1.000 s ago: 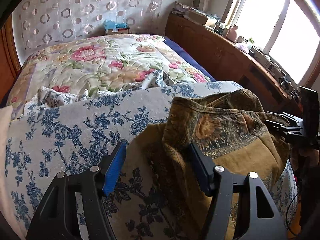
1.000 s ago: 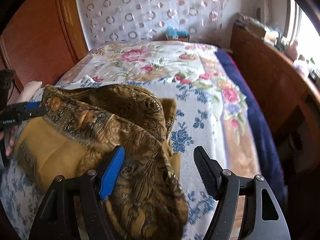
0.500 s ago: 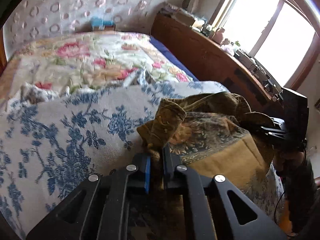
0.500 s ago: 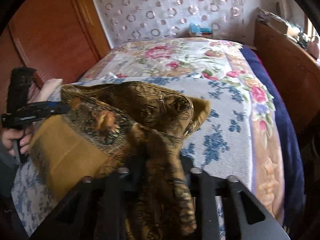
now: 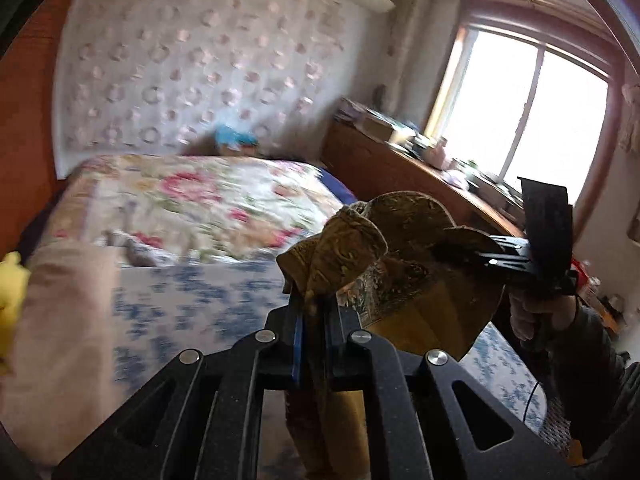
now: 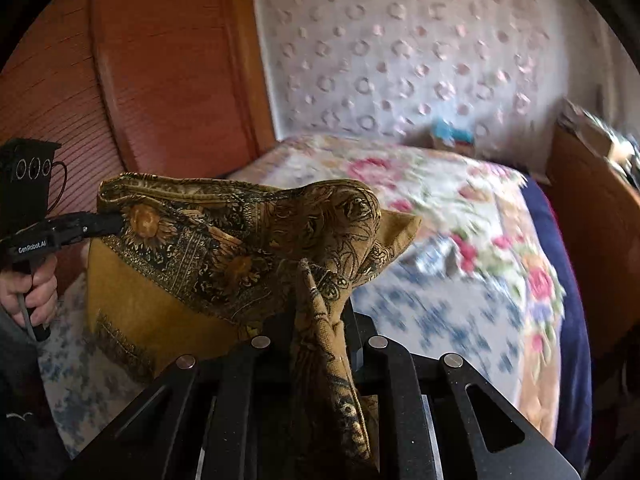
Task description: Fold small clothes
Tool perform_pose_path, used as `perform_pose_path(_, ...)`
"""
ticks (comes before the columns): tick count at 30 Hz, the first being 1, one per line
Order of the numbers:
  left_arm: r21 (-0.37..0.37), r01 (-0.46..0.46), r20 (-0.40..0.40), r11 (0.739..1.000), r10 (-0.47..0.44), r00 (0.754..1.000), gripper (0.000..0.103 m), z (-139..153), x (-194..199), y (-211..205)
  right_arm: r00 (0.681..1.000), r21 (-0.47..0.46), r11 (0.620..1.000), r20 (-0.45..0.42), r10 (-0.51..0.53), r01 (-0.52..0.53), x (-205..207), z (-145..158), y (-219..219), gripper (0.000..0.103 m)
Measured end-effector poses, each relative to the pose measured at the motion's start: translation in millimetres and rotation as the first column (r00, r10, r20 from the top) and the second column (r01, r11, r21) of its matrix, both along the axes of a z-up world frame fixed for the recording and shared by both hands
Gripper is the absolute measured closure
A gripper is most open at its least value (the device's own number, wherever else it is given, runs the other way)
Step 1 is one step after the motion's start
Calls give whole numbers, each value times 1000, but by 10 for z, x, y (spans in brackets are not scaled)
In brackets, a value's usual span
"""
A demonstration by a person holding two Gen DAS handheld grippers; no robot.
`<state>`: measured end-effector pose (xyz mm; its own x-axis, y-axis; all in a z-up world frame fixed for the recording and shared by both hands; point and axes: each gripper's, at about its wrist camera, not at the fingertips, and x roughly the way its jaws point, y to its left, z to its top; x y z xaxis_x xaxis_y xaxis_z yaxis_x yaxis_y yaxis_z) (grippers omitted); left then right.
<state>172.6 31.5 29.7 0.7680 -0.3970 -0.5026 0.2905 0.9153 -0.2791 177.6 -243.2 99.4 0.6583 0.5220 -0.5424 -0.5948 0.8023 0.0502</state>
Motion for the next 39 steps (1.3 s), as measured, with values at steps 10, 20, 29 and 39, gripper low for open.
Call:
perform_pose_path(10, 18, -281, 36, 959, 280, 959, 95, -63, -415, 1107, 962, -91, 960, 42, 270, -265, 519, 235, 1328, 88)
perform_pose_path(20, 36, -438, 26, 898, 437, 899, 95, -376, -716, 1653, 895, -197, 881, 32, 444, -430, 1134, 412, 2590, 88)
perform_pose_path(29, 95, -522, -80, 848, 529, 845, 95, -846, -788, 1961, 852, -321, 814, 39, 522, -484, 1525, 161, 3667, 85)
perform_pose_path(39, 145, -530, -108, 835, 546, 831, 91, -1025, -771, 2019, 935, -98, 931, 27, 355, -351, 1787, 137, 3329, 40)
